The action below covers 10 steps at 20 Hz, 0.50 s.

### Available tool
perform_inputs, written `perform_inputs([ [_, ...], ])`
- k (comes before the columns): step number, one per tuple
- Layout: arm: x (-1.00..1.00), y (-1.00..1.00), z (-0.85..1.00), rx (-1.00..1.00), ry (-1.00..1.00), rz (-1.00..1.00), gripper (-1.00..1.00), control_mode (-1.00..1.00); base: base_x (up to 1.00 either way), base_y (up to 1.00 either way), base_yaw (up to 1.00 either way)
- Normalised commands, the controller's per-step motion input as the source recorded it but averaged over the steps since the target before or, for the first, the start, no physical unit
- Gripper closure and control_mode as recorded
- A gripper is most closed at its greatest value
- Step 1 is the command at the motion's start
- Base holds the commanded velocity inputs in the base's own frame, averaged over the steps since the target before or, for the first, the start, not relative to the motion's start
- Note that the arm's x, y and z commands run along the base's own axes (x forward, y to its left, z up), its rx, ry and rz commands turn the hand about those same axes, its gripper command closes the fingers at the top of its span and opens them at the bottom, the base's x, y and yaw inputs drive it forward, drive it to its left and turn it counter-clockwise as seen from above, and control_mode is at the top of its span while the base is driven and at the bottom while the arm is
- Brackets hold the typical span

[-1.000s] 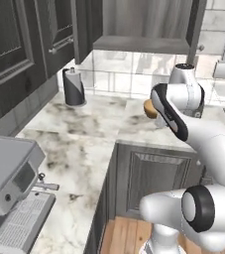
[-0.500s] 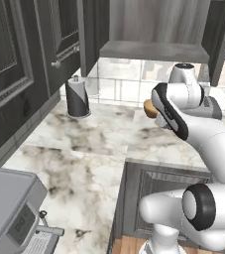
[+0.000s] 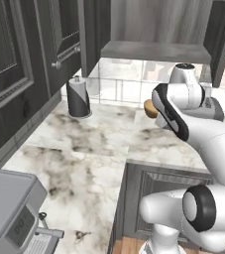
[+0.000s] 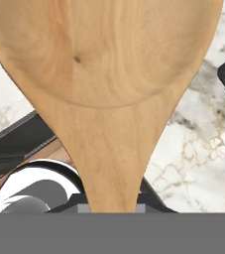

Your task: Organize the utensils by type. Pick up the wooden spoons from the counter and place them in the open cabinet. Then pick up the metallic utensils from the counter and place them in the open drawer.

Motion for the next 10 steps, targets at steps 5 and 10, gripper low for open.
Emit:
perform_inputs([
  [5,0.00,0.00,0.00,0.00,0.00,0.00,1.00,1.00,0.76,0.03,0.00],
  [10,0.00,0.00,0.00,0.00,0.00,0.00,1.00,1.00,0.54,-0.02,-0.05],
])
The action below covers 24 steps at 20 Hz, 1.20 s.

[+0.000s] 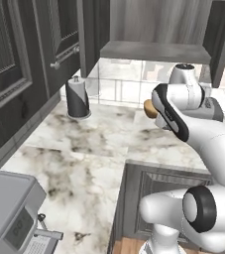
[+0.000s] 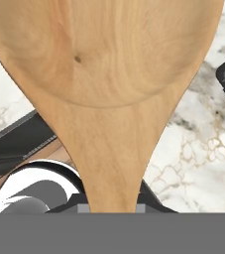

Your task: Organize the utensils by type. Pick up the wooden spoons from the counter and place them in the open cabinet. Then pick up the metallic utensils from the counter and place them in the open drawer.

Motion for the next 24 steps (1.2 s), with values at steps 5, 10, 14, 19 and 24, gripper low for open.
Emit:
perform_inputs([
  [5,0.00,0.00,0.00,0.00,0.00,0.00,1.00,1.00,0.36,-0.14,-0.20],
  [10,0.00,0.00,0.00,0.00,0.00,0.00,1.00,1.00,0.43,0.02,-0.10],
  [14,0.00,0.00,0.00,0.00,0.00,0.00,1.00,1.00,0.57,0.01,0.00],
  [19,0.00,0.00,0.00,0.00,0.00,0.00,1.00,1.00,0.71,0.01,0.00],
  [24,0.00,0.00,0.00,0.00,0.00,0.00,1.00,1.00,0.43,0.29,0.00],
])
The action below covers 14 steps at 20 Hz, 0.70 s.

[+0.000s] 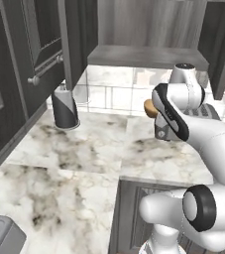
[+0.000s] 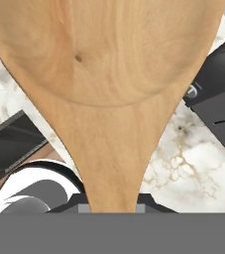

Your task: Organize the utensils by type. Pick up the wooden spoons from the counter and place them in the open cabinet. Then pick up the metallic utensils from the counter and place them in the open drawer.

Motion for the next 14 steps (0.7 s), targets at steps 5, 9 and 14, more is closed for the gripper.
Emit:
perform_inputs([
  [5,0.00,0.00,0.00,0.00,0.00,0.00,1.00,1.00,0.54,0.26,0.00],
  [9,0.00,0.00,0.00,0.00,0.00,0.00,1.00,1.00,0.50,0.21,0.00],
  [14,0.00,0.15,0.00,-0.11,-0.11,0.00,1.00,-1.00,0.12,0.18,0.00],
])
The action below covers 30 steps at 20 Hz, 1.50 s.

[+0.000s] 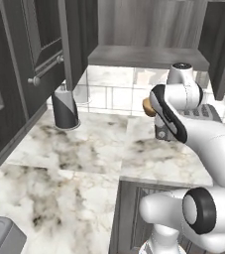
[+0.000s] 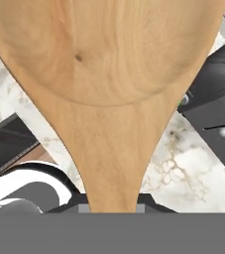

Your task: Organize the utensils by type. Pick up the wooden spoons from the counter and place them in the open cabinet. Then pick up the metallic utensils from the counter and place them in the open drawer.

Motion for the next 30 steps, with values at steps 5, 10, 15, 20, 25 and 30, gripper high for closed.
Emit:
perform_inputs([
  [5,-0.03,0.45,0.16,-0.32,-0.25,0.03,1.00,-1.00,0.00,0.00,0.00],
  [10,-0.02,0.45,0.34,-0.27,-0.29,0.08,1.00,-1.00,0.00,0.00,0.00],
  [15,0.04,0.22,0.46,-0.12,-0.29,0.03,1.00,-1.00,0.00,0.00,0.00],
  [20,0.18,0.14,0.48,-0.06,-0.16,0.14,1.00,-1.00,0.00,0.00,0.00],
  [25,0.44,0.04,0.44,-0.05,-0.02,0.20,1.00,-1.00,0.00,0.00,0.00],
  [30,0.56,0.12,0.31,-0.03,0.00,0.24,1.00,-1.00,0.00,0.00,0.00],
])
